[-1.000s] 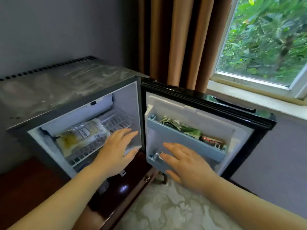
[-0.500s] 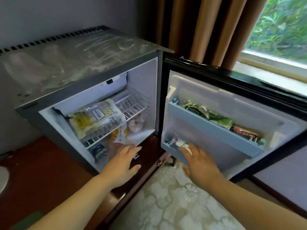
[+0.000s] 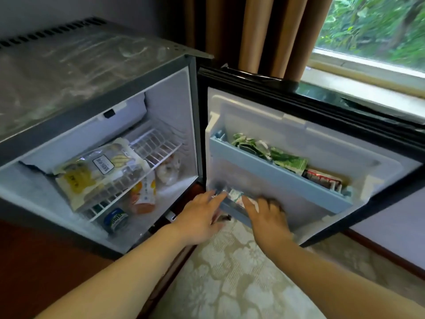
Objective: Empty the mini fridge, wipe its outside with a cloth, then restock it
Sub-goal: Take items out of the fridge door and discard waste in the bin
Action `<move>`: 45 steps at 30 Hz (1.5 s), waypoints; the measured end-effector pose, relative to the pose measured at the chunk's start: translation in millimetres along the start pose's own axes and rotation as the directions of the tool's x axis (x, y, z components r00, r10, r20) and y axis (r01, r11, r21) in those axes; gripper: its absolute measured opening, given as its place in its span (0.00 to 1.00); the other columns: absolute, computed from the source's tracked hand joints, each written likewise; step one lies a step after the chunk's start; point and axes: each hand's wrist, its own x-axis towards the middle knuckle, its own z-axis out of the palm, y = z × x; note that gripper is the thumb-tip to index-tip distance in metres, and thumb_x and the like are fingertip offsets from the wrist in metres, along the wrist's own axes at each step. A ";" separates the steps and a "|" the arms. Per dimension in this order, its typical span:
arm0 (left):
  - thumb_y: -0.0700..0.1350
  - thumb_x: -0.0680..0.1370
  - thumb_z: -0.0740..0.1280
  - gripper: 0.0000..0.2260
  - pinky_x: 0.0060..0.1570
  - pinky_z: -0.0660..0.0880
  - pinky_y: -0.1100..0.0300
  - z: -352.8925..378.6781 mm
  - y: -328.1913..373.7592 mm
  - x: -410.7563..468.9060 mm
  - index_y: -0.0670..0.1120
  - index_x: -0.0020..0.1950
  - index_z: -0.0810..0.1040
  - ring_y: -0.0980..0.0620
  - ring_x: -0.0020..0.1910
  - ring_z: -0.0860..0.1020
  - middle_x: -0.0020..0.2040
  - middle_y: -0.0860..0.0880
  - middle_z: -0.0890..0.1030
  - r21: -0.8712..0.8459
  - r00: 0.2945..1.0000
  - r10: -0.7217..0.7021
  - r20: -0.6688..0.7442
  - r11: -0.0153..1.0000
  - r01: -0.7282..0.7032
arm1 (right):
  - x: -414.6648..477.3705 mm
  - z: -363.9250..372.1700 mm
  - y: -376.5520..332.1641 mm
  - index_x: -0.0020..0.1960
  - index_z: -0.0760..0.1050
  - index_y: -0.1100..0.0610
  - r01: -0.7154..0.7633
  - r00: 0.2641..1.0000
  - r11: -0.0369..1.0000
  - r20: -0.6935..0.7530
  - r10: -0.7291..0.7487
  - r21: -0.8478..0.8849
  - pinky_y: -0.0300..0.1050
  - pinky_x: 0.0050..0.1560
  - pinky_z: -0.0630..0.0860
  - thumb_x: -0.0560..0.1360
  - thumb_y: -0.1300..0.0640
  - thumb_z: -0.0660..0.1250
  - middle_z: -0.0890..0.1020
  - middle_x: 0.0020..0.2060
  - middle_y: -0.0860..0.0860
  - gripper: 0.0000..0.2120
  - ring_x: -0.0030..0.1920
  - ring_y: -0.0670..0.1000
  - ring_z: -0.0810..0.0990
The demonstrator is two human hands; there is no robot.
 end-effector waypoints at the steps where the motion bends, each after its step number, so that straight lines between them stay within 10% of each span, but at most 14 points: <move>1: 0.58 0.80 0.65 0.38 0.77 0.55 0.48 -1.5 4.9 4.8 0.59 0.82 0.45 0.45 0.81 0.50 0.83 0.48 0.50 -0.025 1.000 0.001 0.022 1.000 -0.001 | -1.9 2.8 -1.6 0.69 0.74 0.52 0.003 1.000 1.000 0.002 -0.003 0.018 0.61 0.42 0.80 0.53 0.64 0.82 0.76 0.51 0.61 0.46 0.47 0.67 0.76; 8: 0.53 0.78 0.70 0.39 0.73 0.63 0.57 3.4 11.4 27.3 0.56 0.82 0.50 0.50 0.79 0.57 0.81 0.52 0.56 -0.278 0.998 -0.018 0.056 0.960 0.033 | -2.1 4.1 2.7 0.69 0.73 0.52 0.021 1.000 0.999 -0.003 -0.021 0.030 0.57 0.35 0.82 0.50 0.63 0.84 0.76 0.53 0.61 0.48 0.48 0.68 0.78; 12: 0.48 0.79 0.71 0.32 0.53 0.61 0.82 4.2 16.5 26.5 0.54 0.79 0.59 0.62 0.66 0.66 0.73 0.56 0.64 -0.435 0.999 -0.046 -0.012 0.900 0.036 | -4.6 1.6 11.1 0.79 0.55 0.47 0.074 0.994 0.991 0.075 -0.083 0.115 0.57 0.60 0.77 0.71 0.57 0.75 0.69 0.69 0.56 0.43 0.65 0.63 0.71; 21: 0.49 0.74 0.74 0.35 0.61 0.70 0.66 8.7 22.4 -19.5 0.54 0.79 0.64 0.56 0.60 0.73 0.60 0.54 0.68 -0.361 0.971 -0.191 -0.142 0.924 0.129 | -7.5 -10.9 26.4 0.80 0.48 0.42 0.295 0.945 0.870 0.011 -0.326 0.395 0.51 0.67 0.71 0.80 0.57 0.65 0.63 0.75 0.44 0.36 0.67 0.55 0.64; 39: 0.53 0.71 0.78 0.28 0.57 0.76 0.55 65.5 29.8 -255.9 0.60 0.68 0.70 0.54 0.55 0.74 0.59 0.57 0.62 -0.435 0.546 -0.772 -0.325 0.635 0.638 | -33.1 -74.3 -126.2 0.79 0.53 0.40 0.887 0.215 0.209 0.032 -0.976 0.411 0.54 0.62 0.75 0.79 0.49 0.67 0.68 0.74 0.47 0.35 0.65 0.55 0.76; 45: 0.50 0.72 0.78 0.26 0.55 0.70 0.67 96.4 -19.4 -314.8 0.59 0.66 0.72 0.59 0.57 0.73 0.59 0.59 0.69 -0.554 0.480 -0.812 -0.331 0.579 0.598 | -45.3 -72.2 -212.5 0.76 0.63 0.44 0.860 0.243 0.305 0.197 -0.950 0.408 0.49 0.59 0.75 0.74 0.38 0.71 0.71 0.65 0.51 0.35 0.61 0.57 0.77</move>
